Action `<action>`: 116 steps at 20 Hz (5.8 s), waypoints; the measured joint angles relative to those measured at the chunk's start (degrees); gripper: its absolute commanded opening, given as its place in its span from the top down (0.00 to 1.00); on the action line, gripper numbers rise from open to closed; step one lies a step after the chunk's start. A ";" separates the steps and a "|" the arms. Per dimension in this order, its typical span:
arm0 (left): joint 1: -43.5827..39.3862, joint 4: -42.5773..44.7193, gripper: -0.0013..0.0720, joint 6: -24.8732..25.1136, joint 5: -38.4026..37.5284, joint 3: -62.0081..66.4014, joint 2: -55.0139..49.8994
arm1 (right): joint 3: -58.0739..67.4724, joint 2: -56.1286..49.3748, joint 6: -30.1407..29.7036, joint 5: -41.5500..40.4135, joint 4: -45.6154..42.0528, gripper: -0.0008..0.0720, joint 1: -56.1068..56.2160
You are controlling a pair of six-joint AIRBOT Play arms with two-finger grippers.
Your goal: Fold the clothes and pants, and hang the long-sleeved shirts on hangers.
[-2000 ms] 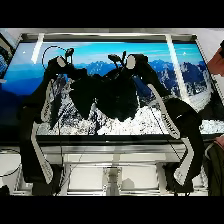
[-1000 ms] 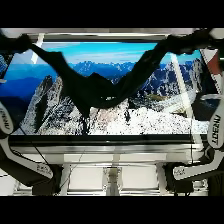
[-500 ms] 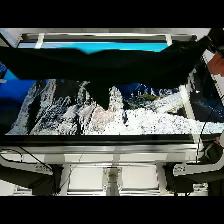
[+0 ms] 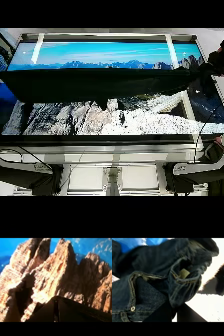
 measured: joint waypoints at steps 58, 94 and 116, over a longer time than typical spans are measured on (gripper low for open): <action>-49.79 -13.07 0.31 10.19 33.11 -27.80 -7.48 | -49.24 22.18 -15.43 -26.21 5.49 0.45 -8.00; -28.59 24.30 0.95 -4.96 19.69 -14.99 2.10 | -49.24 10.95 -15.43 -36.15 6.95 0.48 -5.40; -22.99 29.51 0.95 -10.45 10.38 -14.25 3.72 | -32.37 -10.64 -9.77 -43.45 7.48 0.96 5.25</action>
